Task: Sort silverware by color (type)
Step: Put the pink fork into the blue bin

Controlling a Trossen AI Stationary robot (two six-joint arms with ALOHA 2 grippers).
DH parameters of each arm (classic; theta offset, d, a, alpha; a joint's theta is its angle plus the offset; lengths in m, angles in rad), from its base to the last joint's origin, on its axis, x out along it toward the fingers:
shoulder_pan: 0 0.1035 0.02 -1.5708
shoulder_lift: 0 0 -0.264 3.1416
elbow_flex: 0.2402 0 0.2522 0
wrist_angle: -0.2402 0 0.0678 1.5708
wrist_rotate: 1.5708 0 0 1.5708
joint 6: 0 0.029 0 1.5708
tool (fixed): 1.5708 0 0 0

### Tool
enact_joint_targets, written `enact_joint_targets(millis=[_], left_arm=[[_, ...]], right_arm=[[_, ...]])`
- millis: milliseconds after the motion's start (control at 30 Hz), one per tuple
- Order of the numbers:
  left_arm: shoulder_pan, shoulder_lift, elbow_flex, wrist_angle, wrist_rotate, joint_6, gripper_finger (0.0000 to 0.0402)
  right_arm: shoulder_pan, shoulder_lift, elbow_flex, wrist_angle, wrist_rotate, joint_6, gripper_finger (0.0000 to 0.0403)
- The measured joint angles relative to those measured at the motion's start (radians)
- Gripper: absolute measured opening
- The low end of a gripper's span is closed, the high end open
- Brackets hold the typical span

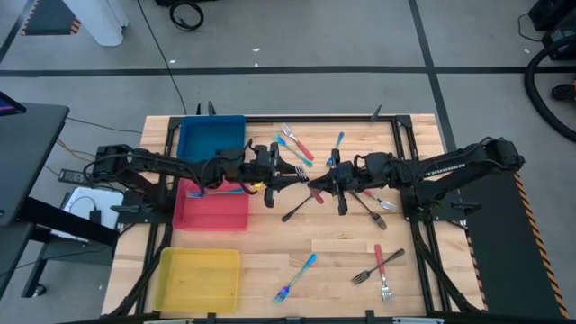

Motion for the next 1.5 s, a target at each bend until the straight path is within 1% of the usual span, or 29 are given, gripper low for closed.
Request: enact_joint_targets(millis=[167,400,467,633,833,900,1033,1133,1233,1367,1500], left_arm=[[0.008,0.0,0.0,0.015,0.028,-0.003,0.0081],[0.006,0.0,0.0,0.014,0.045,-0.007,0.0018],[0.005,0.0,0.0,0.01,0.049,-0.009,0.0009],[0.005,0.0,0.0,0.007,0.048,0.0,0.0007],[0.005,0.0,0.001,-0.003,0.042,0.021,0.0005],[0.007,-0.001,0.001,-0.017,0.035,0.052,0.0004],[0.024,-0.001,0.001,-0.062,0.027,0.059,0.0004],[0.048,-0.019,0.001,-0.122,0.035,0.06,0.0004],[0.077,-0.068,0.001,-0.253,0.019,0.077,0.0004],[0.11,-0.18,0.0,-0.449,0.02,0.127,0.0004],[0.149,-0.301,0.001,-0.617,0.031,0.137,0.0004]], right_arm=[[-0.007,0.0,0.0,-0.001,-0.005,0.0,0.0002],[-0.012,0.0,0.0,-0.008,-0.004,-0.007,0.0002],[-0.013,0.0,0.0,-0.011,-0.001,-0.008,0.0003],[-0.013,0.0,0.0,-0.012,0.004,-0.006,0.0016],[-0.012,0.0,0.0,-0.006,0.019,-0.006,0.0048],[-0.01,0.0,0.0,-0.001,0.038,-0.006,0.0061],[-0.008,0.0,0.0,0.012,0.05,-0.005,0.0082],[-0.006,0.0,0.0,0.014,0.054,0.002,0.0092],[0.004,-0.001,0.0,0.017,0.04,0.001,0.0095],[0.015,-0.002,0.0,0.012,0.038,-0.005,0.0094],[0.017,-0.002,0.0,0.011,0.044,-0.008,0.0095]])
